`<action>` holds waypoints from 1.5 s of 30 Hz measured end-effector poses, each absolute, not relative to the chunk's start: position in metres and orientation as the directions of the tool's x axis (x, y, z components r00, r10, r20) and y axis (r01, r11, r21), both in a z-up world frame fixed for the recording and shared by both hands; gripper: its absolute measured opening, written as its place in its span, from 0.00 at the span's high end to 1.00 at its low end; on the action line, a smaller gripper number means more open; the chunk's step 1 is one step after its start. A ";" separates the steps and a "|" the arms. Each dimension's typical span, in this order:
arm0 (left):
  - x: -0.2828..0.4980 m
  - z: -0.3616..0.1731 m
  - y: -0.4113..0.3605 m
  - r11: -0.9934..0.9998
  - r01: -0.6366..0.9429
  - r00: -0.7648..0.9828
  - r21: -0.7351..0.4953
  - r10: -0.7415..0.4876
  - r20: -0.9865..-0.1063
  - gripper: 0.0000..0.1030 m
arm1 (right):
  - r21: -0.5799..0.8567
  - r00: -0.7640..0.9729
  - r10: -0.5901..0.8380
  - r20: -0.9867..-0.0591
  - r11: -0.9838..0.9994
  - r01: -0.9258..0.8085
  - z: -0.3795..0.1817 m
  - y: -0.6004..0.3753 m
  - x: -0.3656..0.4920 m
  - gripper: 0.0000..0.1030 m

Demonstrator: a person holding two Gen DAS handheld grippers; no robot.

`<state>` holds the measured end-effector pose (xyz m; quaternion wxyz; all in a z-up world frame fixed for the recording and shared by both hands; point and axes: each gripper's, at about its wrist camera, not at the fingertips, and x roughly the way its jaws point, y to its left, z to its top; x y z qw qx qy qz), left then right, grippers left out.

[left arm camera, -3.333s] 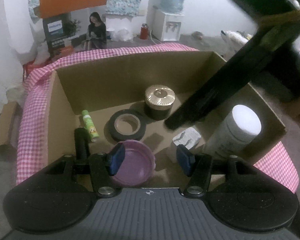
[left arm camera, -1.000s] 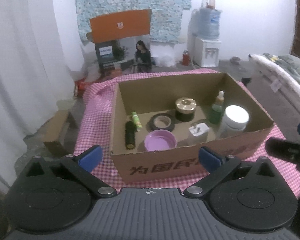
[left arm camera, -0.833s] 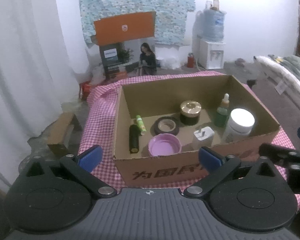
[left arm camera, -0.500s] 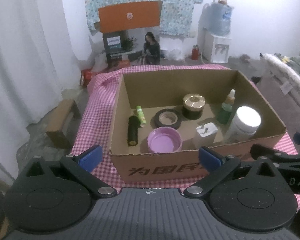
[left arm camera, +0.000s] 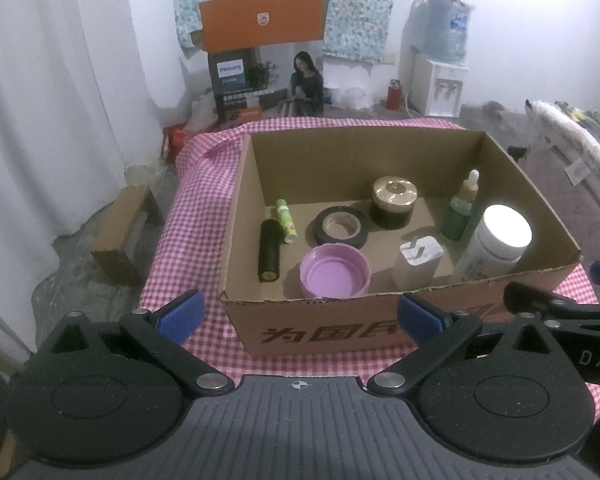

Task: Organize rigid objects

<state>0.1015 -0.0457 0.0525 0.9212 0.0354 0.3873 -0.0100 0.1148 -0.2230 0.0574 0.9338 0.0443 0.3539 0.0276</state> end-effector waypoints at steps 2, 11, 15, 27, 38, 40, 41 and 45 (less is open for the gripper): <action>0.102 0.052 -0.046 0.997 0.047 0.698 0.056 0.008 -0.716 0.00 | 0.105 0.746 0.084 -0.660 0.994 -0.019 0.057 -0.222 0.114 0.00; 0.101 0.052 -0.048 0.997 0.057 0.696 0.058 0.002 -0.718 0.00 | 0.096 0.745 0.074 -0.663 0.995 -0.014 0.059 -0.225 0.111 0.00; 0.101 0.052 -0.049 0.997 0.056 0.697 0.060 0.004 -0.717 0.00 | 0.095 0.746 0.075 -0.662 0.995 -0.016 0.061 -0.224 0.112 0.00; 0.101 0.053 -0.048 0.996 0.057 0.698 0.063 0.005 -0.717 0.00 | 0.095 0.746 0.074 -0.662 0.995 -0.015 0.060 -0.224 0.111 0.00; 0.102 0.053 -0.045 0.997 0.055 0.694 0.062 0.006 -0.720 0.00 | 0.097 0.743 0.075 -0.665 0.995 -0.013 0.060 -0.225 0.111 0.00; 0.102 0.053 -0.045 0.997 0.054 0.694 0.063 0.007 -0.720 0.00 | 0.097 0.742 0.075 -0.666 0.995 -0.013 0.060 -0.225 0.111 0.00; 0.102 0.053 -0.045 0.997 0.055 0.694 0.063 0.007 -0.720 0.00 | 0.097 0.742 0.075 -0.666 0.995 -0.014 0.060 -0.225 0.112 0.00; 0.102 0.053 -0.045 0.997 0.055 0.694 0.062 0.006 -0.720 0.00 | 0.096 0.742 0.075 -0.666 0.995 -0.014 0.060 -0.225 0.112 0.00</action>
